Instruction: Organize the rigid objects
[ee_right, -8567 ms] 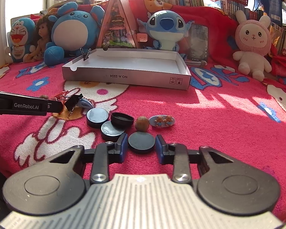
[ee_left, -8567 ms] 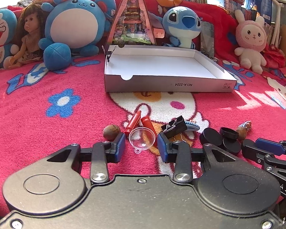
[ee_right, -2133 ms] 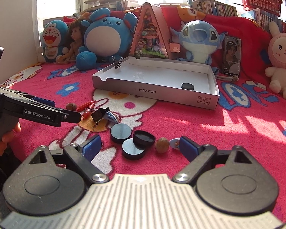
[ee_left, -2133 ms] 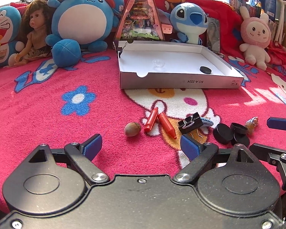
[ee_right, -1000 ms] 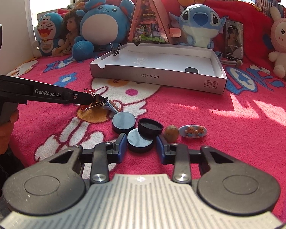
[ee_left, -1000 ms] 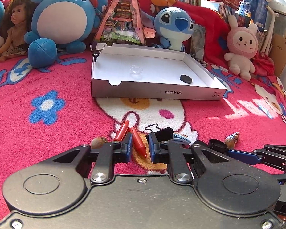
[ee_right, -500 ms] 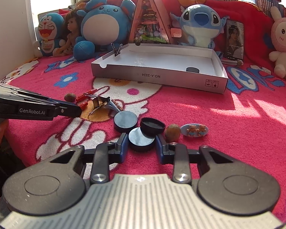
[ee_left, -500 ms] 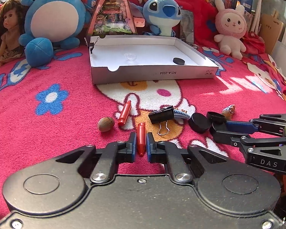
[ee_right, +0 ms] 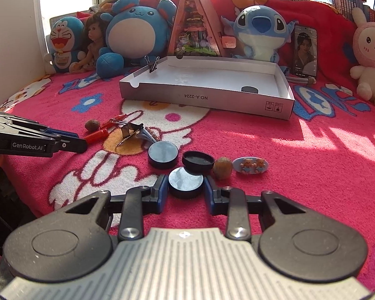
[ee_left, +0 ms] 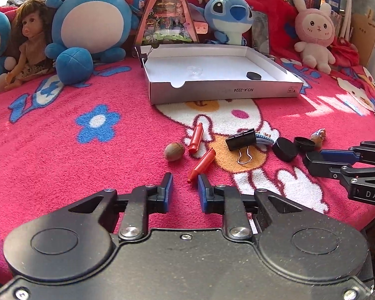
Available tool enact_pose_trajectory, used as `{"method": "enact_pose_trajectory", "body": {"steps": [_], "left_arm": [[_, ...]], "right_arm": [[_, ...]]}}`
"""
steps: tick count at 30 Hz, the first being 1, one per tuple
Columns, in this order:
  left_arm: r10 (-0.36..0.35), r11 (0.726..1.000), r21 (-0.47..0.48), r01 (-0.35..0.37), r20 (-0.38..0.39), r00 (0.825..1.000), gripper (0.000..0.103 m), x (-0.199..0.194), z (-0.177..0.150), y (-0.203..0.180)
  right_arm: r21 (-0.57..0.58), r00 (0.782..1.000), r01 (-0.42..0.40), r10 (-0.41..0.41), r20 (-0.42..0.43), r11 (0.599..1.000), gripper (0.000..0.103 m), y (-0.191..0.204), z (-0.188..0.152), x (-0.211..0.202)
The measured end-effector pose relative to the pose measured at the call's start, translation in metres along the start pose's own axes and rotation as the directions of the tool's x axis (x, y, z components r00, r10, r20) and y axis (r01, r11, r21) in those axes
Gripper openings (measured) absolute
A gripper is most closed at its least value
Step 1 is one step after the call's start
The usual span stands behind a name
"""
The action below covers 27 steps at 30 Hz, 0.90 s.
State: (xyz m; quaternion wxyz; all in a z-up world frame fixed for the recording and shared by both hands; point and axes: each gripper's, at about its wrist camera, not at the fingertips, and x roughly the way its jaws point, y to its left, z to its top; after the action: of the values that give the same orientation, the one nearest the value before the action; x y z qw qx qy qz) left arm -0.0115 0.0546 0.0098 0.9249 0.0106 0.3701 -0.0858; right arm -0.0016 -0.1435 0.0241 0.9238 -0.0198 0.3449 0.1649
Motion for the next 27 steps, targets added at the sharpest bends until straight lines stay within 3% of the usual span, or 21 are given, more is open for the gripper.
{"method": "enact_pose_trajectory", "body": {"steps": [9, 12, 17, 24, 27], "left_arm": [[0.142, 0.988, -0.056, -0.141, 0.021, 0.99, 0.035, 0.008, 0.006, 0.016], [0.139, 0.987, -0.091, -0.136, 0.028, 0.99, 0.036, 0.005, 0.007, 0.015], [0.14, 0.984, -0.124, -0.128, 0.09, 0.986, 0.057, -0.01, 0.004, -0.001], [0.142, 0.969, -0.218, -0.113, 0.124, 0.982, 0.059, -0.011, -0.002, -0.022], [0.125, 0.972, -0.213, -0.097, 0.125, 0.984, 0.059, -0.009, -0.005, -0.032]], "right_arm": [[0.013, 1.0, 0.03, -0.03, 0.006, 0.999, 0.037, -0.003, 0.0, 0.001], [0.017, 0.999, 0.037, -0.037, 0.007, 0.999, 0.038, -0.004, -0.001, 0.001], [0.012, 0.998, 0.06, -0.06, 0.022, 0.998, 0.042, -0.003, -0.003, 0.001], [0.028, 0.996, 0.083, -0.084, 0.042, 0.996, 0.043, 0.0, -0.005, 0.002], [0.032, 0.995, 0.083, -0.085, 0.046, 0.996, 0.043, -0.001, -0.006, 0.002]]}}
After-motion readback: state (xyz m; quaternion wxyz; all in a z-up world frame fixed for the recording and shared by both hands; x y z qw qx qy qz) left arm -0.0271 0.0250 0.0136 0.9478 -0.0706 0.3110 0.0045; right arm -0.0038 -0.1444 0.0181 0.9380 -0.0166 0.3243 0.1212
